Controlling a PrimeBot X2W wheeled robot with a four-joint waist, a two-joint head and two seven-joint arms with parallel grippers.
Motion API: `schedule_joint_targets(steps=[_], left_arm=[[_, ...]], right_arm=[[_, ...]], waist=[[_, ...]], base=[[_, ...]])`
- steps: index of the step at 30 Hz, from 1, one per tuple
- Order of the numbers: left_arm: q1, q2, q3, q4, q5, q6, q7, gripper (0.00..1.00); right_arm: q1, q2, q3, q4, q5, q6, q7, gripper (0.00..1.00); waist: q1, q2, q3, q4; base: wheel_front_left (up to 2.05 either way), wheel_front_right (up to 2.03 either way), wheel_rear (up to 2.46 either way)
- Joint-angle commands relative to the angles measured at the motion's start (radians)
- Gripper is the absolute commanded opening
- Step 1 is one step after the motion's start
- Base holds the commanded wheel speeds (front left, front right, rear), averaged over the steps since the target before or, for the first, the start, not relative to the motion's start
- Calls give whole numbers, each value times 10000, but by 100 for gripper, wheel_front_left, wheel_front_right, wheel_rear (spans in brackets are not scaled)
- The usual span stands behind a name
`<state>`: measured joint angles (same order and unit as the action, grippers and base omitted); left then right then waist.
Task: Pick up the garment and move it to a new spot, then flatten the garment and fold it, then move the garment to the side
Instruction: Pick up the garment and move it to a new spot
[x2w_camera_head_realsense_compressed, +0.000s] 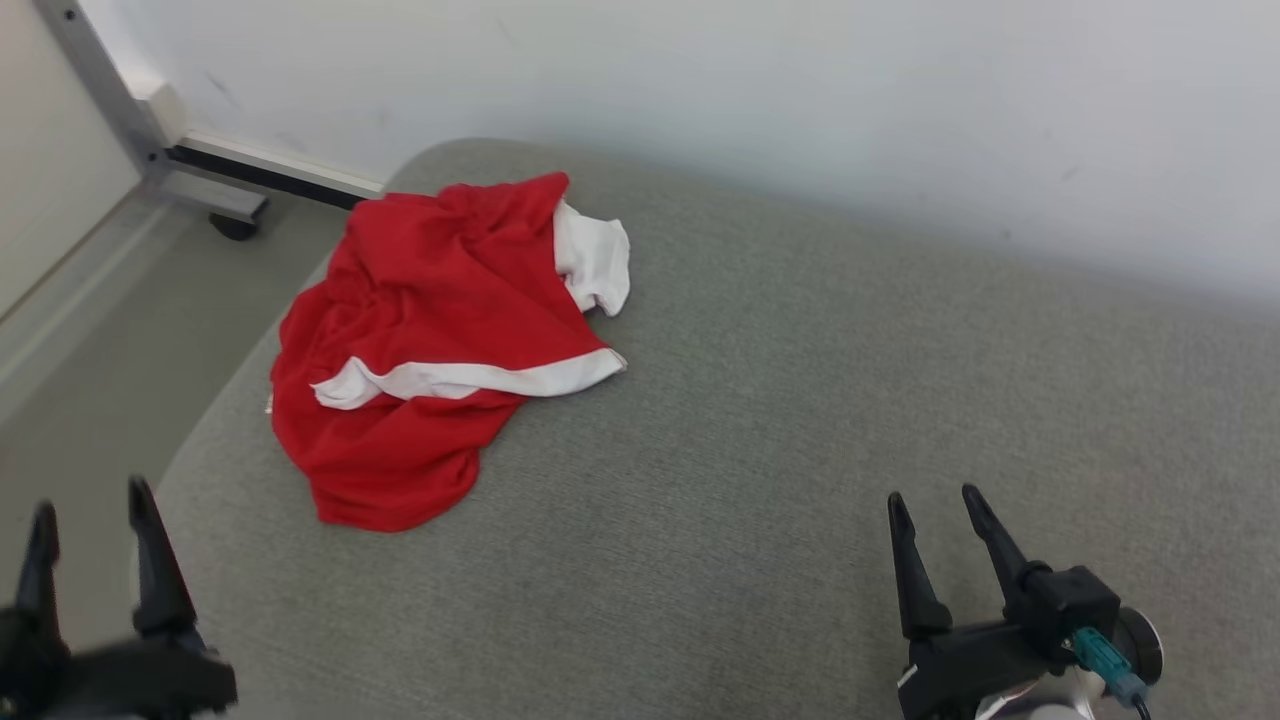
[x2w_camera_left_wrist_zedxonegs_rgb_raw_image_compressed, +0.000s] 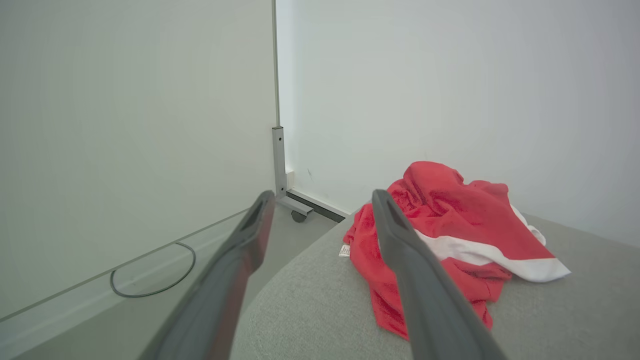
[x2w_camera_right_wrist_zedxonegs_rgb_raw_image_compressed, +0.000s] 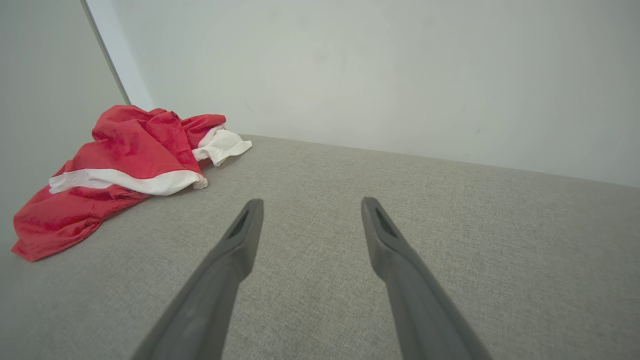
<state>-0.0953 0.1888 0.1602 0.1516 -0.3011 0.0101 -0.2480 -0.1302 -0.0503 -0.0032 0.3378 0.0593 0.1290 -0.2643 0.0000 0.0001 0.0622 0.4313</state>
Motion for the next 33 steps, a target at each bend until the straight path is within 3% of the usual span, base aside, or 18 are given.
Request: schedule_joint_targets(steps=[1,11,20,29,33], left_arm=[[-326,75,-7,38,-64,-57,11,100],[-3342,1397,333,609,-647,-694,459,100],[-5303,2446,272,1776,-1009,-1038,1222,100],[-6380,3376,78,3487,-940,-1026,2282,100],[-6556,3542,-18,4552,-1017,-903,3177,100]], right_arm=[[-130,2,-45,-53,-64,33,-5,100],[-1015,-1,-246,-657,-196,31,-3,100],[-1332,4,-384,-1283,-43,32,-3,100],[-1472,11,-333,-1408,246,32,-3,100],[-1491,13,-386,-1452,312,32,-3,100]], waist=[[0,-1,526,-516],[0,-1,2234,-2227],[0,-1,3257,-3359],[0,-1,3893,-4163],[0,-1,3936,-4330]], base=[[0,0,0],[0,0,0],[0,0,0],[0,0,0],[0,0,0]])
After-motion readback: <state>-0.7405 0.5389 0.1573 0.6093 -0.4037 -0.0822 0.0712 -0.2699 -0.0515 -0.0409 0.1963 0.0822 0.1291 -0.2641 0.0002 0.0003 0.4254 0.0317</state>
